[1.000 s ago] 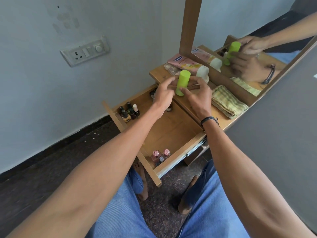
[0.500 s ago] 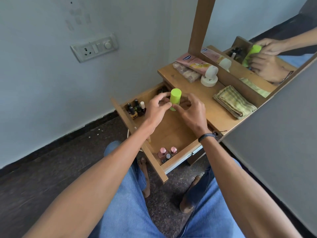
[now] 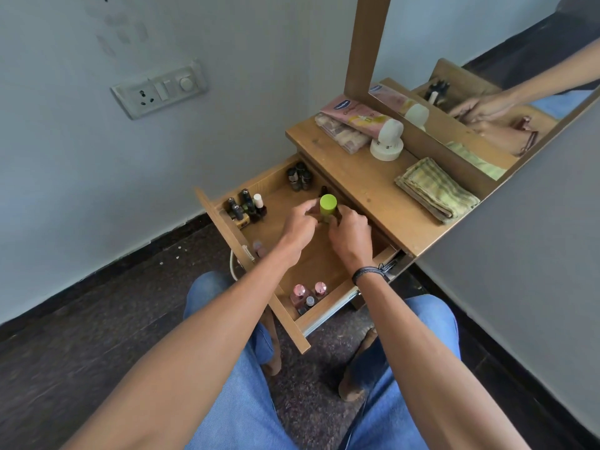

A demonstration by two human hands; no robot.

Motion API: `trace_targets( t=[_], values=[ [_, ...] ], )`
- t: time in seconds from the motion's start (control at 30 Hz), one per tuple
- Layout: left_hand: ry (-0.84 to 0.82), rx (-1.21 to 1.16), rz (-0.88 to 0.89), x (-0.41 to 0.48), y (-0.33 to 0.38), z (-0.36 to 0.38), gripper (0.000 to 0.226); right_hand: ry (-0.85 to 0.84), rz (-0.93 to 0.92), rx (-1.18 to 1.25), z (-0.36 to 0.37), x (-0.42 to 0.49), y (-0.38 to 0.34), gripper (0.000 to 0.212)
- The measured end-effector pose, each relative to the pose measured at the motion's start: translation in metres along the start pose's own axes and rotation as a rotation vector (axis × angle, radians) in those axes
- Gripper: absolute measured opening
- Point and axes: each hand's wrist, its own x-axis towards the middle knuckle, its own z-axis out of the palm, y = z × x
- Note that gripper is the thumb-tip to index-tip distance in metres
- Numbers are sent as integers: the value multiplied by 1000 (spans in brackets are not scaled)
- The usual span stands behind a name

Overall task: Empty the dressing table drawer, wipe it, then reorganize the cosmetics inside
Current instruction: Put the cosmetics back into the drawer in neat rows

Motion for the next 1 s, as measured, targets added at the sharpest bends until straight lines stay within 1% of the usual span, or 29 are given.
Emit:
trace_targets(
  t=[0.3,0.53,0.63,0.7,0.8,0.9,1.0],
  values=[
    [-42,-99,-46,3,6,5,69,-72,74,37,0,2,2,17],
    [-32,-153,-74,0,4,7,74,-60,116,55,-5,-2,1,16],
    [-15,-139,-74,-5,6,6,73,-46,129,16,-8,-8,-2,23],
    [2,-134,-61,-9,11,3,70,-30,104,-31,-10,-15,-5,28],
    [44,-124,-30,-12,21,-1,65,54,9,-53,-21,-21,-14,24],
    [87,-120,9,-10,37,-7,55,173,-90,22,-44,-17,-25,21],
    [100,-97,51,-9,56,-11,52,322,-95,62,-70,1,-34,19]
  ],
)
